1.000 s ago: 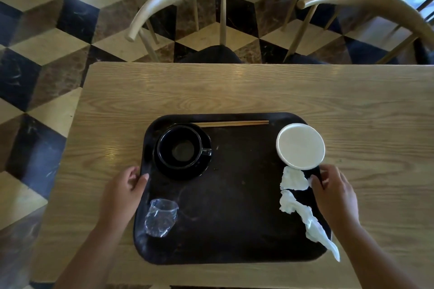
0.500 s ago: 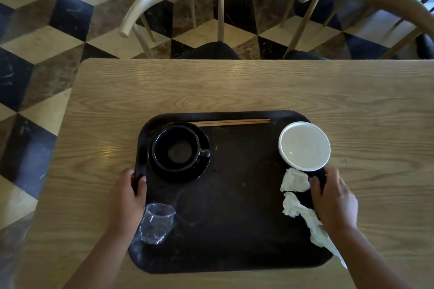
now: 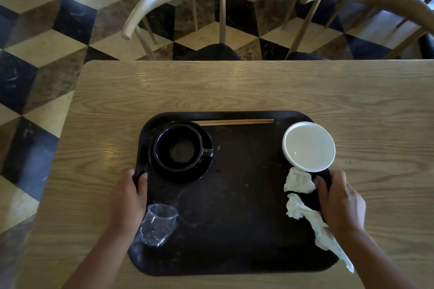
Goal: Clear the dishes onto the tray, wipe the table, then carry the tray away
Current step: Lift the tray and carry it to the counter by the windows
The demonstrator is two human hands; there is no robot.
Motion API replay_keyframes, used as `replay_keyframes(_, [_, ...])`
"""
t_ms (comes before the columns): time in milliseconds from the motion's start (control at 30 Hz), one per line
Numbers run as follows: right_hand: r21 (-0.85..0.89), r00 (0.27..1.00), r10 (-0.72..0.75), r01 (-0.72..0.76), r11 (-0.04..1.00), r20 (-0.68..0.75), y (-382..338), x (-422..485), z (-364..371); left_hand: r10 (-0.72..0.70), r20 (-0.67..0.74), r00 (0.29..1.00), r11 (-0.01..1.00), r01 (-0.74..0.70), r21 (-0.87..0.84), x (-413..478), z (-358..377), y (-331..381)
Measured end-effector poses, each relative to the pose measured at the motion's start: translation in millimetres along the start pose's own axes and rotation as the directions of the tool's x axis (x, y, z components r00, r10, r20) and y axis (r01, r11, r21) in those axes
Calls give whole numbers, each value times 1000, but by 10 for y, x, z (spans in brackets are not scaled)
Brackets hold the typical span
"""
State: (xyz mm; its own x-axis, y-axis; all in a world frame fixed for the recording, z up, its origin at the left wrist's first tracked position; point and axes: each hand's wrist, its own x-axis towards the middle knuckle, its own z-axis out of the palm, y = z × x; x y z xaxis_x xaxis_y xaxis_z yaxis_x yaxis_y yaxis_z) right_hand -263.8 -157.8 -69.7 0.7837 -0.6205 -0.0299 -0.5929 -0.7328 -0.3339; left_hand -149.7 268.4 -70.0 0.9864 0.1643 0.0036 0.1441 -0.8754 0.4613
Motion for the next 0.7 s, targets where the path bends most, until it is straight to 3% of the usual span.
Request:
replay_keyframes(333, [18, 999, -1, 1, 1000, -32, -200, 24, -612, 21, -5, 1000, 997, -21, -75, 61, -517, 257])
replay_keyframes(700, [48, 990, -88, 94, 994, -109, -711, 72, -1817, 28, -120, 992, 996, -38, -82, 146, -1583, 746])
